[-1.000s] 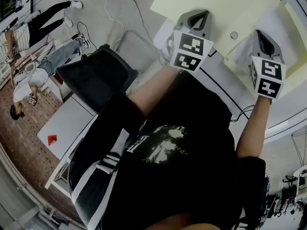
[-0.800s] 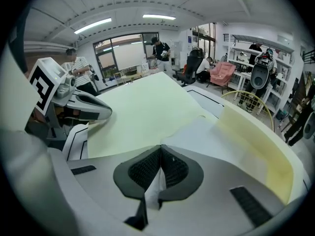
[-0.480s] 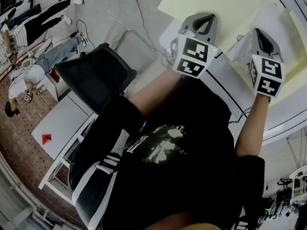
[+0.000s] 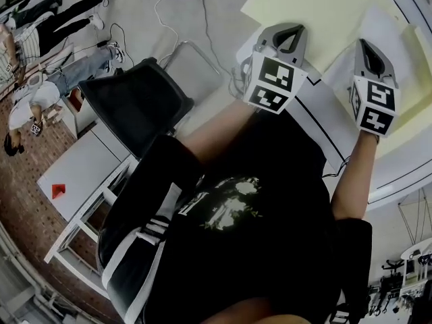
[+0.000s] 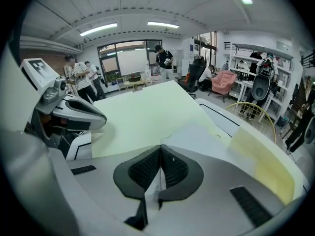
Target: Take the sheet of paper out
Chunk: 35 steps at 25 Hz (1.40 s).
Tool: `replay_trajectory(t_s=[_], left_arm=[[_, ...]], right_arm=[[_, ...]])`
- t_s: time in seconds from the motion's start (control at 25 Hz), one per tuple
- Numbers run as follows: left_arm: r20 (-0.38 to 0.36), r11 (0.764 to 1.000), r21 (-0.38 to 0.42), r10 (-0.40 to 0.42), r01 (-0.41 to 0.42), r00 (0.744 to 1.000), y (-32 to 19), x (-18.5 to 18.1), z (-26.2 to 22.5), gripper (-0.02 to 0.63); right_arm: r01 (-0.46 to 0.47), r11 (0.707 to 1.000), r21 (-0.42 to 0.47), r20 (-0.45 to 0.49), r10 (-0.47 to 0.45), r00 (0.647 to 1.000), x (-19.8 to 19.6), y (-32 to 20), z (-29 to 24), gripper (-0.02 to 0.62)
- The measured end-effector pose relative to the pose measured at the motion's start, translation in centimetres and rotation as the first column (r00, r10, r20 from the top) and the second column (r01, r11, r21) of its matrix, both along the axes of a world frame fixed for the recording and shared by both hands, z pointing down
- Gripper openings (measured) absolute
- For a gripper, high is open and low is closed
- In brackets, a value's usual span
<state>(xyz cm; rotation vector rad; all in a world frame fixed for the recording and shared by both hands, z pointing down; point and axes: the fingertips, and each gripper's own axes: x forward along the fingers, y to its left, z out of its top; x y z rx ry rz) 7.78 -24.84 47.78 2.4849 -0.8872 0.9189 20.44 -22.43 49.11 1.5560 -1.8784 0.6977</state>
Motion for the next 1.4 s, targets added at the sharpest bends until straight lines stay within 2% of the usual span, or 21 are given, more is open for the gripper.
replay_trajectory(t_s=[0.48, 0.76, 0.92, 1.4], left_arm=[[-0.037, 0.999, 0.038, 0.003, -0.002, 0.999, 0.0, -0.8, -2.0, -0.006], [-0.069, 0.998, 0.053, 0.022, -0.019, 0.997, 0.7, -1.4, -3.2, -0.006], [-0.087, 0.998, 0.063, 0.035, -0.030, 0.996, 0.5, -1.7, -3.7, -0.006], [-0.132, 0.994, 0.102, 0.061, -0.048, 0.989, 0.5, -1.0, -5.2, -0.006]], right_arm=[[-0.002, 0.997, 0.082, -0.013, 0.003, 1.000, -1.4, -2.4, -2.1, 0.002], [0.009, 0.988, 0.152, -0.057, 0.000, 0.998, -3.0, -3.2, -4.5, 0.002], [0.026, 0.982, 0.188, -0.120, -0.003, 0.993, -3.7, -3.8, -6.1, 0.002], [0.038, 0.957, 0.286, -0.166, 0.010, 0.986, -4.5, -4.6, -10.7, 0.002]])
